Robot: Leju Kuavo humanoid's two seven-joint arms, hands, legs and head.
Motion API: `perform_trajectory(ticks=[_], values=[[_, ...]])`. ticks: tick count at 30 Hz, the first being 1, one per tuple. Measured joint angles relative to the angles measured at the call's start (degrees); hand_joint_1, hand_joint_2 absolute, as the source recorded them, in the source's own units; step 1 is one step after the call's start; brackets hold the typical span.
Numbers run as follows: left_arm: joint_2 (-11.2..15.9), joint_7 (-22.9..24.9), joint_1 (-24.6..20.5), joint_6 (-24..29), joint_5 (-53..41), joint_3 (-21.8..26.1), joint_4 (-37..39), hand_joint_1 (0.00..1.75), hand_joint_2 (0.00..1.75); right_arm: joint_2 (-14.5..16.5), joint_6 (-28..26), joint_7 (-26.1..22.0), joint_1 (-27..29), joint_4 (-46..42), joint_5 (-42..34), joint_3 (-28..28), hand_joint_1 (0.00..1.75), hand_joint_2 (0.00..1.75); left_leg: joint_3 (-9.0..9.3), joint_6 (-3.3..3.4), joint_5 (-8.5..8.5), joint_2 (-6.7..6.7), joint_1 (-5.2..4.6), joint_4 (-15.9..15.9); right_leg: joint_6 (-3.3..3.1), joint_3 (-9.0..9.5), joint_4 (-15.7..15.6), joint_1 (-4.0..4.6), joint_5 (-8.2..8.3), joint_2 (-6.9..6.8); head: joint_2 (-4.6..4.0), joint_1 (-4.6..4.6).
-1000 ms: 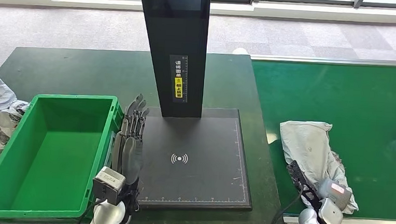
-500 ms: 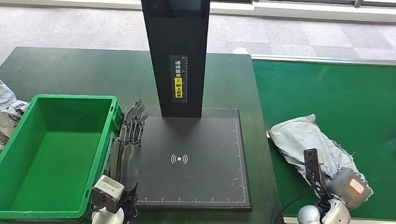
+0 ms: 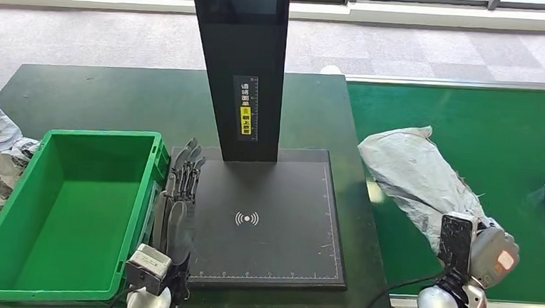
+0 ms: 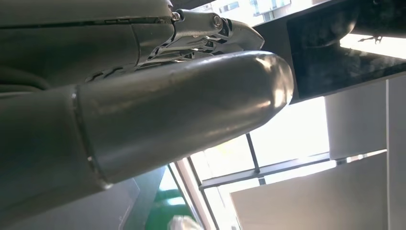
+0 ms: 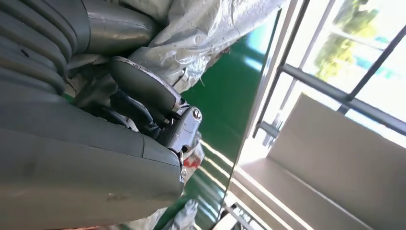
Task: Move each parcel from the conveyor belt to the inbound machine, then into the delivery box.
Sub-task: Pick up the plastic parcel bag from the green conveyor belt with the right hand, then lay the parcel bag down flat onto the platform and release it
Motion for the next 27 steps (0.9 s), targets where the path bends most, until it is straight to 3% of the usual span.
perform_trajectory(ticks=[5, 9, 18, 23, 27], values=[[0.1, -1.95, -0.48, -1.93, 1.04, 0.0, 1.66, 0.0, 0.0, 0.26, 8.55, -6.38, 3.01, -3.15, -9.36, 1.53, 1.75, 1.75, -0.02, 0.03, -0.03, 0.0, 0.0, 0.0, 0.0, -0.01, 0.0, 0.0, -0.01, -0.01, 0.0, 0.0], [0.14, -2.87, -2.19, -3.14, 2.13, 0.0, 3.85, 0.0, 0.0, 1.08, 18.17, -9.67, 5.91, -6.85, -11.75, 6.69, 1.75, 1.75, -0.02, 0.02, -0.04, 0.04, 0.02, 0.0, 0.0, -0.02, 0.01, 0.02, -0.01, 0.01, 0.0, 0.0], [0.14, -2.57, -4.94, -3.94, 2.48, 0.0, 6.34, 0.0, 0.0, 1.26, 33.52, -7.99, 8.11, -8.84, -16.3, 27.0, 1.75, 1.75, -0.01, -0.02, 0.0, 0.04, 0.08, -0.01, -0.01, -0.04, 0.04, 0.06, -0.01, 0.04, 0.0, 0.0], [0.14, -1.72, -6.86, -4.29, 3.24, 0.0, 7.24, 0.0, 0.0, 0.19, 39.0, -7.56, 8.21, -8.76, -20.24, 32.67, 1.75, 1.75, -0.01, -0.02, -0.01, 0.04, 0.06, -0.01, -0.01, -0.03, 0.03, 0.03, -0.01, 0.06, 0.0, 0.0], [0.14, -1.74, -7.81, -4.42, 3.44, 0.0, 8.21, 0.0, 0.0, -0.37, 40.15, -7.34, 8.3, -8.41, -21.02, 34.97, 1.75, 1.75, -0.02, -0.02, -0.01, 0.04, 0.05, 0.0, -0.01, -0.04, 0.03, 0.03, -0.01, 0.06, 0.0, 0.0]])
